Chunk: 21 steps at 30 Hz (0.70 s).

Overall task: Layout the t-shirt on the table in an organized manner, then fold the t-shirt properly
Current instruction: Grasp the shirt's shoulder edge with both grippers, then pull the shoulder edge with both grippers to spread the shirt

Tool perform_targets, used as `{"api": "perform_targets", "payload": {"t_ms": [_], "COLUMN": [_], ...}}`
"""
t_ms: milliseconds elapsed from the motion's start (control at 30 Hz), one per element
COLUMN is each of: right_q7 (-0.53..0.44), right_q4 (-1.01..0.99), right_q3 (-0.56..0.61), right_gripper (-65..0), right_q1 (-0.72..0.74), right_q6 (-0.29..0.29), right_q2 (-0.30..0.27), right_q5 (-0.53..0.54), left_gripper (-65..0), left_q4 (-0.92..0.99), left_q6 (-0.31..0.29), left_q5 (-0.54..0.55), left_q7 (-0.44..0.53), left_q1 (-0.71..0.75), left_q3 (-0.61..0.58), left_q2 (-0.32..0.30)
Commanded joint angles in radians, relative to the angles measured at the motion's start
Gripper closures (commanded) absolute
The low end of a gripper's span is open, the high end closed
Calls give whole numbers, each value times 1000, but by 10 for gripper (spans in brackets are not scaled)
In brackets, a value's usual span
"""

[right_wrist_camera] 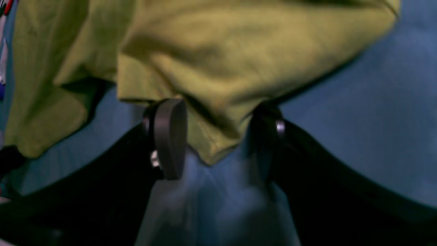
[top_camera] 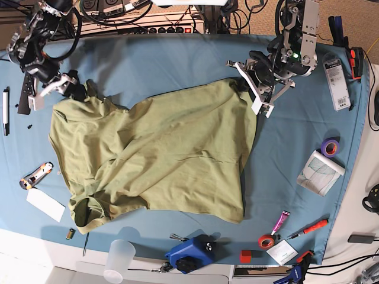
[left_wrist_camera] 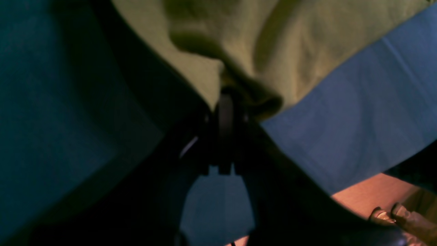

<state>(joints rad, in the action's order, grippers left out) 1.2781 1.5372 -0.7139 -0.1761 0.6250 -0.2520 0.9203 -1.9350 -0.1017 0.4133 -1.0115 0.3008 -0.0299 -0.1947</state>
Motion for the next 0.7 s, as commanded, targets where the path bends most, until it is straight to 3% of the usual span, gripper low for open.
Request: {"api": "perform_targets", "payload": {"t_ms": [0,100,300,667], "right_q7": [-27,-40,-23,67], "right_q4": [14,14,14,79], "right_q3": [-2,0,0,-77], "right_gripper": [-313,-304,-9,0], "right_q1": [18,38,40,26], "right_q6": [1,-21,-23,-16], "right_q2": [-22,-22,-22,-23], "right_q5": [8,-18,-60,-19], "left_gripper": [-22,-21,0,0], "left_q4": [-11,-11,-11,-61], "left_q6": [-4,-4,-35,-30], "left_q5": [2,2,-26,-69], "left_q7": [3,3,3,-47], "left_q1": [-2,-3,-2,-5], "left_q3": [1,1,1,75], "left_q2": [-3,-3,-2,-5]}}
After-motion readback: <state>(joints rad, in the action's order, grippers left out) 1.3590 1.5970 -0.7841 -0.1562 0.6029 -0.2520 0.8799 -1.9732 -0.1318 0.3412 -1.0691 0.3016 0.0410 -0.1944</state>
